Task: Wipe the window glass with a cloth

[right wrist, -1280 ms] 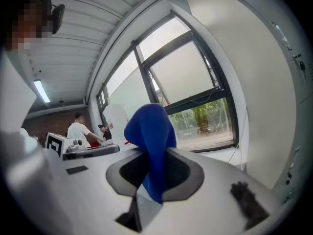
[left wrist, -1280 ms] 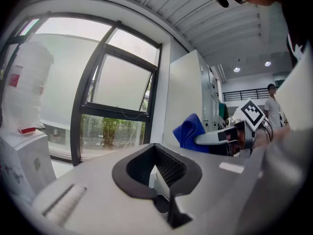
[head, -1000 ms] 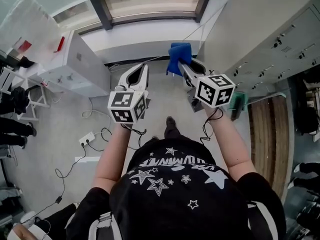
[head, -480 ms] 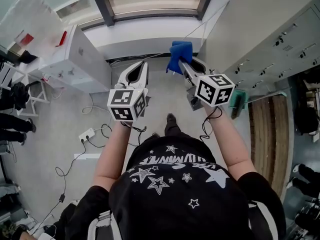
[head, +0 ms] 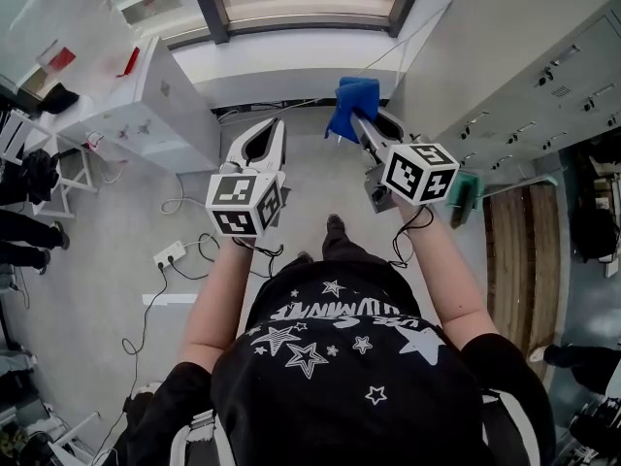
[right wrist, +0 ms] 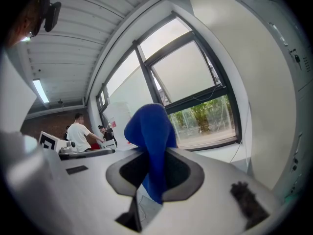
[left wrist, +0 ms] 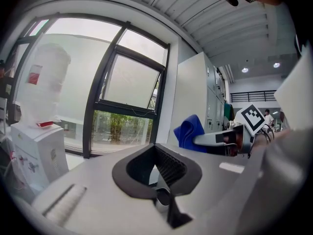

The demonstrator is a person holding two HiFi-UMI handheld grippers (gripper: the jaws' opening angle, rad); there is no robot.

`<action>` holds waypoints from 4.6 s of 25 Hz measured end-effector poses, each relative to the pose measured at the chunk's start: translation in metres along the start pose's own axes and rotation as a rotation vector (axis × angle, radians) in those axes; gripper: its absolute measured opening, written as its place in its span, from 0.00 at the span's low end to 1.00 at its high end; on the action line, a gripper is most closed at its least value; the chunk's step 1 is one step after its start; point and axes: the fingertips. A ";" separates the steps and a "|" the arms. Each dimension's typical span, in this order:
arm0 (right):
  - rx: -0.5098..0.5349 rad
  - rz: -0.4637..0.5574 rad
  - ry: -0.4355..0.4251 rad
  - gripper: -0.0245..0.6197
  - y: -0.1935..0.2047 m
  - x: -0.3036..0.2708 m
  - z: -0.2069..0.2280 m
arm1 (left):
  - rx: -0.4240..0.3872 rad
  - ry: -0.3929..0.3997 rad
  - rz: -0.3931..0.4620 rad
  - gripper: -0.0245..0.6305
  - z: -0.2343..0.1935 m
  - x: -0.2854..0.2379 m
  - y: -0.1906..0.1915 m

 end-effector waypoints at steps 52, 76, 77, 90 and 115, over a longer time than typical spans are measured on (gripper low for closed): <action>-0.015 -0.104 -0.059 0.15 -0.116 -0.221 0.249 | -0.019 -0.097 -0.035 0.05 -0.095 -0.306 -0.046; -0.017 -0.103 -0.033 0.15 -0.137 -0.313 0.267 | -0.014 -0.098 -0.022 0.05 -0.185 -0.366 -0.061; -0.018 -0.104 -0.032 0.15 -0.139 -0.324 0.266 | -0.013 -0.097 -0.021 0.05 -0.195 -0.370 -0.062; -0.014 -0.143 0.010 0.15 -0.154 -0.466 0.251 | 0.029 -0.081 -0.030 0.05 -0.346 -0.427 -0.070; 0.046 -0.258 -0.042 0.15 -0.149 -0.742 0.165 | 0.001 -0.233 -0.028 0.05 -0.634 -0.445 -0.080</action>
Point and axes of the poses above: the fingertips, and each gripper's own axes: x backward along the fingers, z to its right, y out of its underside, and after that the axes turned 7 degrees about -x, right-handed
